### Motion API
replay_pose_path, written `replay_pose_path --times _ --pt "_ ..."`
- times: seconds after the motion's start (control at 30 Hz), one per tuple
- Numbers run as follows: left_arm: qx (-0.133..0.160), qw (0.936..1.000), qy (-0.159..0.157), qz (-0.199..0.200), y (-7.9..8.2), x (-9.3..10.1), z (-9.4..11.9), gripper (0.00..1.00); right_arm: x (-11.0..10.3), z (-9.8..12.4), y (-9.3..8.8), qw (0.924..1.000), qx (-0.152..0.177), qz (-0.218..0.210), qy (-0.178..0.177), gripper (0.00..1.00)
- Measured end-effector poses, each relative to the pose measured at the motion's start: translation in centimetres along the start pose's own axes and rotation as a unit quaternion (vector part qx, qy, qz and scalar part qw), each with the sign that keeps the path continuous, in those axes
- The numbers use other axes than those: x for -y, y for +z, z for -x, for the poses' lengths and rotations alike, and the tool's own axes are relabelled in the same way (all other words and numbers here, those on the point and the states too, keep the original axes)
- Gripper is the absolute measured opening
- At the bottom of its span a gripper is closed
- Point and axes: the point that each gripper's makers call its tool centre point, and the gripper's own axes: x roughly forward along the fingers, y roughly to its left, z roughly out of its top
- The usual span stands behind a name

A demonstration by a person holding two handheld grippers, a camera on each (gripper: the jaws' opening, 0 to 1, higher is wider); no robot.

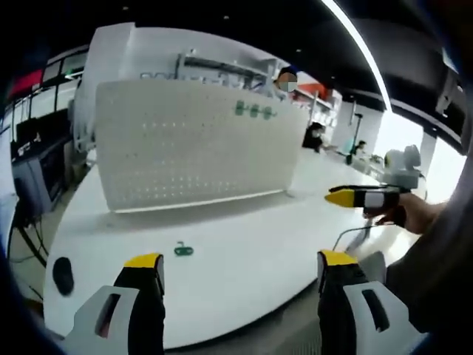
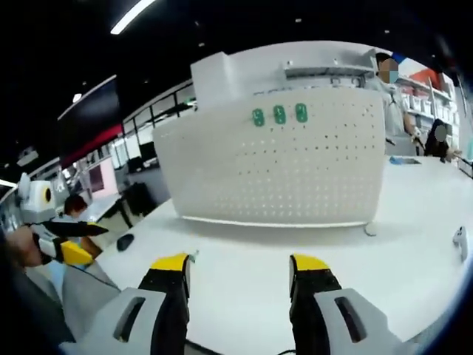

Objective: Insert the hook assembly into the mounting plate slot until the hook locks in place.

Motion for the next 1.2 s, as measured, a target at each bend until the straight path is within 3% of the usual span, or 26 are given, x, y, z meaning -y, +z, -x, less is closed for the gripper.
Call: replay_pose_path --times 0.23,0.53,0.97,1.2 --pt "-0.011 0.9998 -0.003 0.017 -1.2 0.4 -0.5 0.86 -0.7 1.1 -1.5 0.9996 -0.022 0.013 0.01 0.56" --pt "-0.043 0.9984 0.0 0.037 -3.9 0.1 -0.5 0.85 -1.0 1.6 -2.7 0.999 -0.04 0.016 0.014 0.56" --pt "-0.051 0.9974 0.011 0.049 -4.3 -2.8 -2.7 0.84 -0.4 1.2 -3.1 0.9981 -0.056 0.019 0.015 0.5" --pt "-0.068 0.9957 0.009 0.062 -5.9 -4.3 -4.6 0.83 -0.1 0.7 -3.0 0.9975 -0.063 0.029 0.011 0.5"
